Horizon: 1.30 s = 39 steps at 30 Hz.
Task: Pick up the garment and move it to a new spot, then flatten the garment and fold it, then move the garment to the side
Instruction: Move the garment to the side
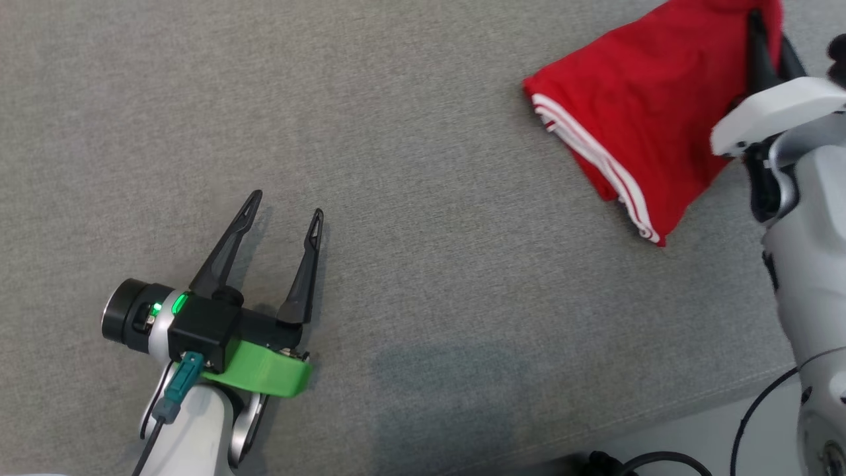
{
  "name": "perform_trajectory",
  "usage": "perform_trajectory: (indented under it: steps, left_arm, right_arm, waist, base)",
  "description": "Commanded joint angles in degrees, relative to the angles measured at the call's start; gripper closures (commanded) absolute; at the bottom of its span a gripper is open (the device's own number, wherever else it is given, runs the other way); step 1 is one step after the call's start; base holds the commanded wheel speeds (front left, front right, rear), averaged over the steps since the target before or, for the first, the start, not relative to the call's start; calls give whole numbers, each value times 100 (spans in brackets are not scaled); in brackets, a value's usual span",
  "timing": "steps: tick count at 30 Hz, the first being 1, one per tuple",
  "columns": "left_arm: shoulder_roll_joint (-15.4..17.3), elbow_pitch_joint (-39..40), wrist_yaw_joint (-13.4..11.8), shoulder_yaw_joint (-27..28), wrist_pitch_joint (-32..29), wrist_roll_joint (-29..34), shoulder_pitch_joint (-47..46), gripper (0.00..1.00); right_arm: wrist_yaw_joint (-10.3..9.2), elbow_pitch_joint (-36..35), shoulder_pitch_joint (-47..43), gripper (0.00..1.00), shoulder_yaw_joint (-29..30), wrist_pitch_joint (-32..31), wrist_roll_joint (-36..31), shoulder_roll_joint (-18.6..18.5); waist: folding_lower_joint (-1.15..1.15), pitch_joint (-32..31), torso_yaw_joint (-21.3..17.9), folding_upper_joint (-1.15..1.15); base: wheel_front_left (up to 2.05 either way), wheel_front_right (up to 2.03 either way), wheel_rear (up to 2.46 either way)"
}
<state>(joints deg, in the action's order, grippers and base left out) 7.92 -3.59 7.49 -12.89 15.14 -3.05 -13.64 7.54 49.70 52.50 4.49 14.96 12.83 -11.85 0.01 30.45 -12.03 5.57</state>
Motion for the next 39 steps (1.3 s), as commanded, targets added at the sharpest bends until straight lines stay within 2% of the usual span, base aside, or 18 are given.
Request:
perform_trajectory:
  steps: [1, 8, 13, 14, 15, 16, 22, 28, 32, 39]
  left_arm:
    - [17, 46, 2, 18, -3, 31, -90, 0]
    - [22, 43, 2, 87, -3, 65, -53, 0]
    - [21, 54, 2, 98, -3, 55, -65, 0]
    - [31, 49, 2, 94, -3, 56, -65, 0]
    - [39, 42, 2, 93, -3, 58, -63, 0]
    - [48, 32, 3, 92, -3, 58, -64, 0]
    - [-29, -79, 3, 135, -3, 63, -54, 0]
    - [-140, -175, -8, 334, -3, 52, 127, 0]
    - [-260, -299, -40, 493, -3, 50, 298, 0]
    - [-393, -491, -57, 720, -3, -5, 655, 0]
  right_arm:
    - [-11, 66, 68, 100, 194, 10, -133, -108]
    - [-11, 453, -33, 100, 1875, 9, -1266, -840]
    - [-11, 350, -49, 100, 2555, 9, -1929, -999]
    - [-11, 311, -24, 91, 2640, 9, -2022, -1005]
    - [-11, 273, 6, 40, 2706, 10, -2120, -986]
    - [-11, 184, 57, 0, 2768, 10, -2218, -971]
    - [-11, -363, 83, 0, 2700, 9, -2211, -710]
    - [-11, -887, -218, 0, 1882, 9, -1639, -433]
    - [-11, -1268, -672, 0, 1137, 9, -1252, -172]
    - [-10, -1771, -1588, 0, 176, 9, -739, 192]
  waist:
    - [-1, 549, 576, 1]
    - [-1, 513, 735, 1]
    - [-1, 468, 752, 1]
    - [-1, 465, 744, 1]
    - [-1, 462, 735, 1]
    - [-1, 462, 728, 1]
    - [-1, 325, 736, 1]
    - [-1, -6, 766, 1]
    - [-1, -371, 775, 1]
    - [-1, -1028, 879, 1]
  base:
    - [0, 0, 0]
    - [0, 0, 0]
    - [0, 0, 0]
    - [0, 0, 0]
    - [0, 0, 0]
    - [0, 0, 0]
    - [0, 0, 0]
    - [0, 0, 0]
    - [0, 0, 0]
    - [0, 0, 0]
